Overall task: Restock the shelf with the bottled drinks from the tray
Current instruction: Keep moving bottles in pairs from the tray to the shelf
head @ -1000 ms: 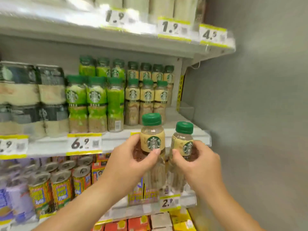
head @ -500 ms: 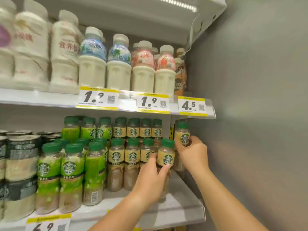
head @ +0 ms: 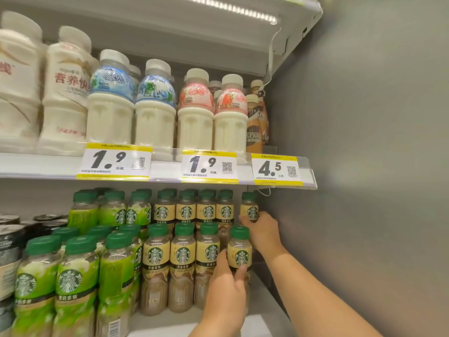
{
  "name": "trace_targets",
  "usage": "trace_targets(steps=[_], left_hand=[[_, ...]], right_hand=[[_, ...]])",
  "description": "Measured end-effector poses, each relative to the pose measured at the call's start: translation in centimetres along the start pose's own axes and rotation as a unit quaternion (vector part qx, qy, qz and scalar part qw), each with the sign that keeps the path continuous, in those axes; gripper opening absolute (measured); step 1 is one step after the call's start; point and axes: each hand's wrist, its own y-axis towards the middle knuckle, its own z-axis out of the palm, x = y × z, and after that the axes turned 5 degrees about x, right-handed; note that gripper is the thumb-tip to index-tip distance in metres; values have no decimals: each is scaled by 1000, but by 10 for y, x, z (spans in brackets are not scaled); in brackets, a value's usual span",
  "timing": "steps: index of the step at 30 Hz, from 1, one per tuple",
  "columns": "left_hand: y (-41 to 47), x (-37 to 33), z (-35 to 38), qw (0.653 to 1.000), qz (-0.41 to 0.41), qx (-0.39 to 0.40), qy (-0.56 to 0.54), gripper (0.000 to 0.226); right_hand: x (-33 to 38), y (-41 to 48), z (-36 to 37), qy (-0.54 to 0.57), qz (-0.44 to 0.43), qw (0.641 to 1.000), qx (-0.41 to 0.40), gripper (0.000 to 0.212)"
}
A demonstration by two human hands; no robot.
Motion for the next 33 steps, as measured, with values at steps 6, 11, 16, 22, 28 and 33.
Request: trace_targets(steps=[6,11,16,22,28,33], left_hand=[[-3,-7,-7,992,-23,12,120,50],[-5,-4,-20,955,-89,49,279,51],[-2,-2,-14,931,-89,73,347,58],[5,8,-5,906,-51,75,413,48],[8,18,1,885,-14,52,463,29],[7,17,3,885,10,37,463,24]], right_hand=[[-31,-15,2,-54,11,998,36,19],[-38,-14,5,-94,5,995,39,25],[-35,-9,11,-130,18,990,44,17],[-38,-5,23,-119,12,991,52,14],[-44,-4,29,-93,-11,995,45,25],[-47,-4,29,-82,-25,996,37,23]])
